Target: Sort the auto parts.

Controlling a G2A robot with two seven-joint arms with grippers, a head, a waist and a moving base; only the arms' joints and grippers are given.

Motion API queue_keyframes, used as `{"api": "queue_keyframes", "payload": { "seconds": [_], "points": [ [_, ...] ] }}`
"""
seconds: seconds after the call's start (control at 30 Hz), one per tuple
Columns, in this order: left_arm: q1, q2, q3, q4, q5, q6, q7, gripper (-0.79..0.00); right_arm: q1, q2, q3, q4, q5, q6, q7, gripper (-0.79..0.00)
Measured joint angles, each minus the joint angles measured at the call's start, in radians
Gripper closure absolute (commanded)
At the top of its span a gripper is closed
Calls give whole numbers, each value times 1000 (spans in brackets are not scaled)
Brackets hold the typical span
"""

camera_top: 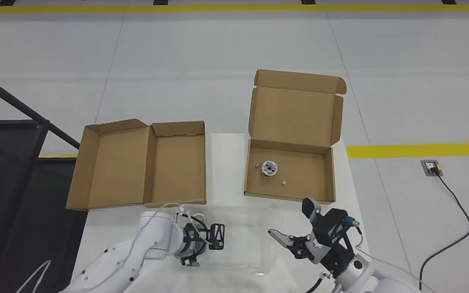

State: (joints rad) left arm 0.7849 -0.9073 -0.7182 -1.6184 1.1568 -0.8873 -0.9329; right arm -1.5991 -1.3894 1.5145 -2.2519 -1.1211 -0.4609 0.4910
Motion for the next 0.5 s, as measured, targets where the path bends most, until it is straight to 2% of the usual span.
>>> {"api": "queue_keyframes", "payload": {
  "seconds": [0.2, 0.33, 0.43, 0.5],
  "points": [
    [-44, 0, 52, 29, -30, 18, -18, -628, 0, 0, 0, 0, 0, 0, 0, -785],
    [-65, 0, 80, 42, -45, 30, -30, -625, 0, 0, 0, 0, 0, 0, 0, -785],
    [-77, 2, 95, 48, -61, 34, -34, -591, 0, 0, 0, 0, 0, 0, 0, -785],
    [-84, 3, 103, 49, -71, 37, -37, -539, 0, 0, 0, 0, 0, 0, 0, -785]
  ]
}}
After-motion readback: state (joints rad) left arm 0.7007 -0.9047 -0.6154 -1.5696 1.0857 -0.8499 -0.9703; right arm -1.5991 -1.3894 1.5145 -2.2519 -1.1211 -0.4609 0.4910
